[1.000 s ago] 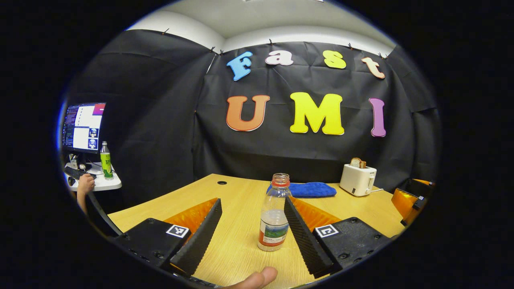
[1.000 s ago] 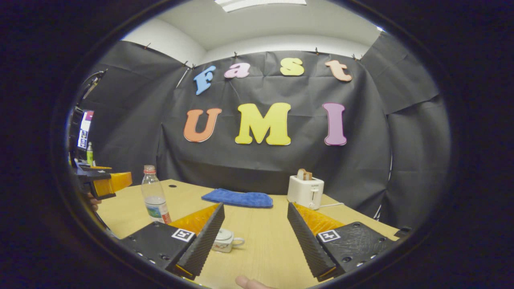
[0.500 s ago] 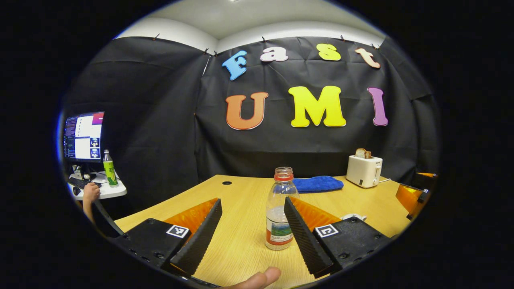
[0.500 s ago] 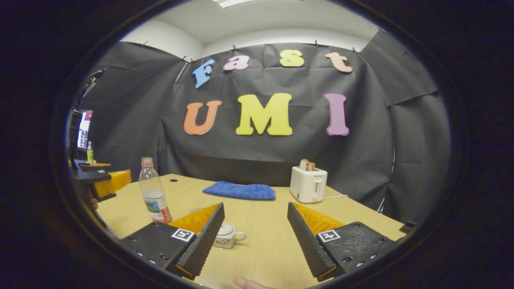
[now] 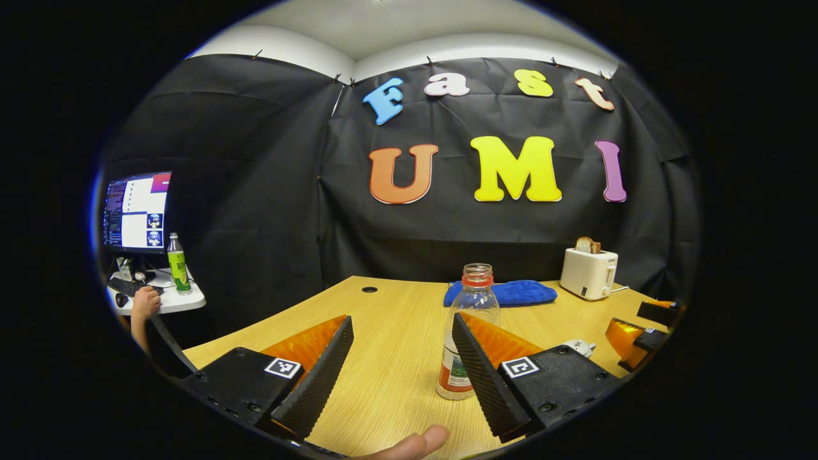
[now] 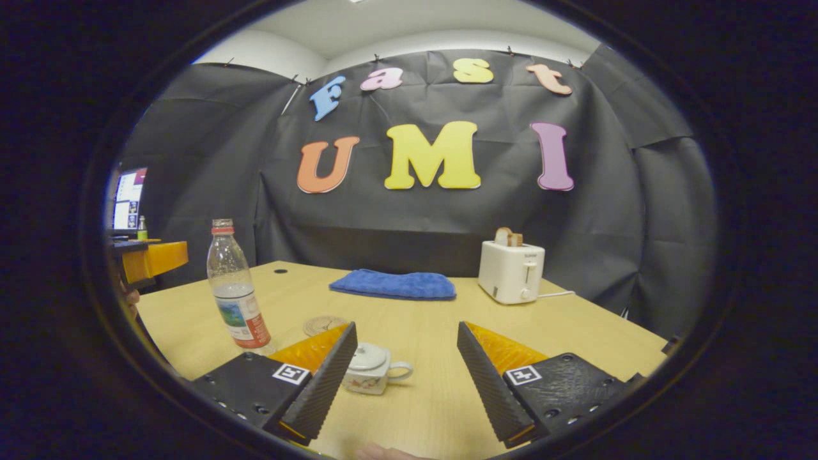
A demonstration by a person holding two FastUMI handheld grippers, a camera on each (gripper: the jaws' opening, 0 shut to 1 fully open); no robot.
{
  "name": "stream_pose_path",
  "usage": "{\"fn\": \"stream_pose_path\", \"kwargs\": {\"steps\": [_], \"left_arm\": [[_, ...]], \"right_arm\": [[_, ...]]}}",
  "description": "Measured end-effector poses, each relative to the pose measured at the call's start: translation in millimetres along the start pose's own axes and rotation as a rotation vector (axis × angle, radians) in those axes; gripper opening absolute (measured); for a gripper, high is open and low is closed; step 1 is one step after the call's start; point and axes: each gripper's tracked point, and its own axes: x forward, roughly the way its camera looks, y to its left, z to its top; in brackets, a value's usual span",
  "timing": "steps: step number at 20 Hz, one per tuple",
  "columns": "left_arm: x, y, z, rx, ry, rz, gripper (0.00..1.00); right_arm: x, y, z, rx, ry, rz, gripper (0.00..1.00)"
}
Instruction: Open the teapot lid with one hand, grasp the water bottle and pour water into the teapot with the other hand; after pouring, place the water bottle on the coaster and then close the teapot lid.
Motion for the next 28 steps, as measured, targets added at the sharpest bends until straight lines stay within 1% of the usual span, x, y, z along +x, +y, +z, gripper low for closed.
{"fn": "stream_pose_path", "kwargs": {"steps": [1,2,3,5,7,8,9,12,13,14,15,18,19,20,21,22,25,26,28], "left_arm": [[0,2,0,0.002,-0.002,0.002,0.98],[1,3,0,0.000,0.000,0.006,0.98],[3,6,-2,-0.006,0.007,0.010,0.98],[8,8,-10,-0.014,0.022,0.008,0.98],[11,9,-15,-0.008,0.038,0.015,0.98],[12,11,-18,-0.005,0.044,0.018,0.98],[13,11,-20,-0.003,0.051,0.018,0.98],[16,9,-26,-0.003,0.067,0.012,0.98],[15,8,-28,-0.003,0.072,0.008,0.98],[16,6,-29,-0.005,0.075,0.002,0.98],[17,3,-30,-0.008,0.077,-0.005,0.98],[18,-2,-36,-0.018,0.091,-0.023,0.98],[20,-4,-39,-0.020,0.096,-0.029,0.98],[21,-7,-43,-0.023,0.104,-0.042,0.98],[20,-11,-47,-0.026,0.114,-0.057,0.98],[21,-15,-50,-0.027,0.123,-0.070,0.98],[23,-23,-56,-0.006,0.123,-0.102,0.98],[23,-24,-58,0.002,0.118,-0.108,0.98],[25,-28,-62,0.007,0.121,-0.121,0.98]], "right_arm": [[8,7,-3,0.019,0.005,0.010,0.95],[17,12,-6,0.024,0.023,0.005,0.95],[25,16,-10,0.027,0.036,-0.001,0.98],[39,23,-14,0.016,0.049,-0.007,0.97],[50,23,-15,0.006,0.045,-0.028,0.87],[55,26,-18,0.001,0.053,-0.028,0.80],[57,28,-22,0.000,0.057,-0.026,0.77],[61,33,-26,-0.003,0.060,-0.015,0.48],[60,33,-26,-0.012,0.054,-0.019,0.43],[60,36,-26,-0.017,0.051,-0.008,0.33],[61,38,-30,-0.004,0.053,-0.002,0.33],[63,41,-30,0.011,0.043,0.008,0.15],[64,42,-32,0.011,0.051,0.012,0.14],[64,45,-30,0.019,0.042,0.031,0.14],[65,44,-32,0.040,0.052,0.031,0.14],[63,46,-28,0.043,0.050,0.027,0.06],[64,45,-24,0.018,0.041,0.014,0.06],[62,45,-21,0.015,0.035,0.015,0.00],[59,48,-10,0.009,0.011,0.028,0.00]]}}
